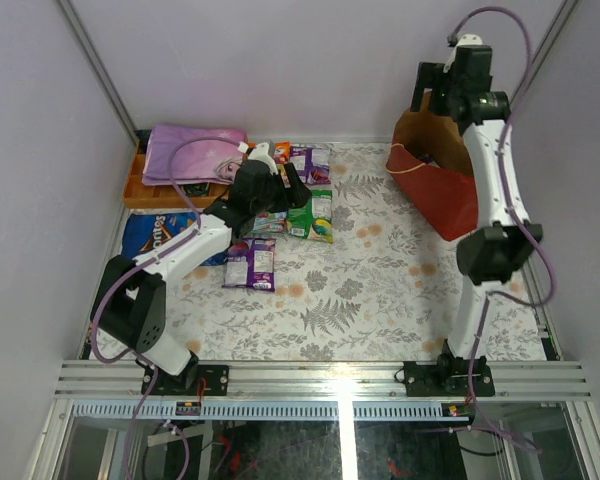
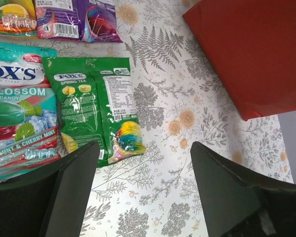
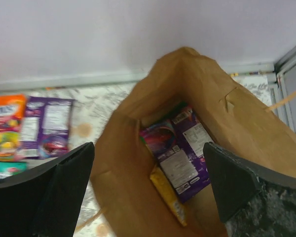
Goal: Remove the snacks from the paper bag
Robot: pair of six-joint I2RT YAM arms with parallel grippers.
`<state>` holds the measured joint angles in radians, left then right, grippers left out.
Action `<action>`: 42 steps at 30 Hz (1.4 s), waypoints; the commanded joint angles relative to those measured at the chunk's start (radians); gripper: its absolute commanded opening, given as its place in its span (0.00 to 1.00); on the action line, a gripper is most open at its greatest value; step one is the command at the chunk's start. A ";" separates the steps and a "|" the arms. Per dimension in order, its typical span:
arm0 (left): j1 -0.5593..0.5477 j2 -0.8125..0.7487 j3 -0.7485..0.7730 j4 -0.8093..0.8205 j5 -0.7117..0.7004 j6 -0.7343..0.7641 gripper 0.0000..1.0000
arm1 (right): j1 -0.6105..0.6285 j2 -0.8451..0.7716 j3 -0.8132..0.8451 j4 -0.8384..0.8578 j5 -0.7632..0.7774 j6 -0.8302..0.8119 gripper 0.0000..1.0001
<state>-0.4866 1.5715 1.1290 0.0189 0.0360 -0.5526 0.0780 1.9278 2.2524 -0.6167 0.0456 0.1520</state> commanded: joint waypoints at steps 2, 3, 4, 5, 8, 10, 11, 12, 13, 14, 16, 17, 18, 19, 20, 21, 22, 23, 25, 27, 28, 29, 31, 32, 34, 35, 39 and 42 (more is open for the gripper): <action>-0.003 0.018 0.054 -0.037 0.018 0.035 0.75 | -0.053 0.288 0.343 -0.351 0.017 -0.097 0.99; -0.002 0.024 0.058 -0.039 0.022 0.037 0.75 | -0.063 0.305 0.323 -0.344 0.013 -0.101 0.99; -0.002 0.030 0.059 -0.041 0.024 0.039 0.75 | -0.073 0.311 0.280 -0.328 0.014 -0.101 0.99; -0.003 0.034 0.061 -0.044 0.026 0.041 0.75 | -0.082 0.314 0.235 -0.311 0.016 -0.102 0.99; -0.003 0.044 0.070 -0.055 0.031 0.049 0.75 | -0.104 0.347 0.150 -0.295 0.024 -0.109 0.99; -0.003 0.055 0.076 -0.057 0.038 0.051 0.75 | -0.110 0.374 0.124 -0.300 0.029 -0.115 0.99; -0.003 0.060 0.080 -0.059 0.042 0.051 0.75 | -0.111 0.385 0.110 -0.300 0.030 -0.118 0.99; -0.003 0.069 0.082 -0.063 0.044 0.053 0.75 | -0.112 0.391 0.092 -0.296 0.034 -0.119 0.99; -0.003 0.075 0.086 -0.067 0.046 0.054 0.75 | -0.113 0.393 0.060 -0.286 0.040 -0.119 0.99; -0.003 0.079 0.086 -0.070 0.047 0.056 0.75 | -0.113 0.392 0.019 -0.271 0.043 -0.119 0.99; -0.003 0.083 0.085 -0.073 0.048 0.060 0.75 | -0.113 0.384 -0.073 -0.234 0.040 -0.115 0.99; -0.003 0.082 0.084 -0.075 0.044 0.062 0.75 | -0.113 0.378 -0.121 -0.212 0.035 -0.110 0.99; -0.003 0.082 0.084 -0.078 0.041 0.065 0.75 | -0.113 0.370 -0.194 -0.187 0.029 -0.105 0.99; -0.003 0.083 0.085 -0.081 0.038 0.067 0.75 | -0.113 0.363 -0.248 -0.164 0.027 -0.100 0.99; -0.003 0.084 0.087 -0.082 0.037 0.070 0.75 | -0.113 0.359 -0.291 -0.136 0.031 -0.097 0.99; -0.004 0.087 0.088 -0.083 0.037 0.072 0.75 | -0.113 0.357 -0.328 -0.121 0.035 -0.095 0.99; -0.003 0.090 0.089 -0.083 0.042 0.072 0.75 | -0.112 0.359 -0.352 -0.112 0.048 -0.094 0.99; -0.003 0.091 0.089 -0.081 0.048 0.071 0.75 | -0.112 0.372 -0.368 -0.113 0.062 -0.095 0.99; -0.003 0.096 0.091 -0.079 0.059 0.069 0.75 | -0.112 0.389 -0.371 -0.128 0.082 -0.094 1.00; -0.003 0.096 0.090 -0.081 0.064 0.071 0.75 | -0.112 0.393 -0.369 -0.136 0.078 -0.089 0.94; -0.003 0.093 0.088 -0.080 0.063 0.072 0.75 | -0.112 0.388 -0.369 -0.136 0.071 -0.087 0.88; -0.003 0.090 0.087 -0.082 0.059 0.075 0.75 | -0.112 0.376 -0.369 -0.132 0.065 -0.084 0.78; -0.003 0.081 0.084 -0.084 0.050 0.078 0.75 | -0.111 0.342 -0.368 -0.120 0.054 -0.076 0.50; -0.003 0.076 0.082 -0.085 0.049 0.079 0.75 | -0.111 0.321 -0.366 -0.116 0.052 -0.072 0.34; -0.003 0.069 0.082 -0.086 0.047 0.080 0.76 | -0.111 0.275 -0.355 -0.115 0.046 -0.066 0.07; -0.003 0.068 0.082 -0.086 0.046 0.080 0.76 | -0.111 0.253 -0.348 -0.115 0.039 -0.065 0.01; -0.003 0.072 0.084 -0.084 0.054 0.077 0.76 | -0.110 0.149 -0.313 -0.106 0.013 -0.062 0.00; -0.003 0.071 0.086 -0.086 0.058 0.077 0.76 | -0.110 0.082 -0.260 -0.110 -0.004 -0.059 0.00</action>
<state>-0.4866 1.6577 1.1831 -0.0719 0.0864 -0.4953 -0.0288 2.1918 1.8942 -0.7498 0.0608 0.0883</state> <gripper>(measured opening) 0.757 0.015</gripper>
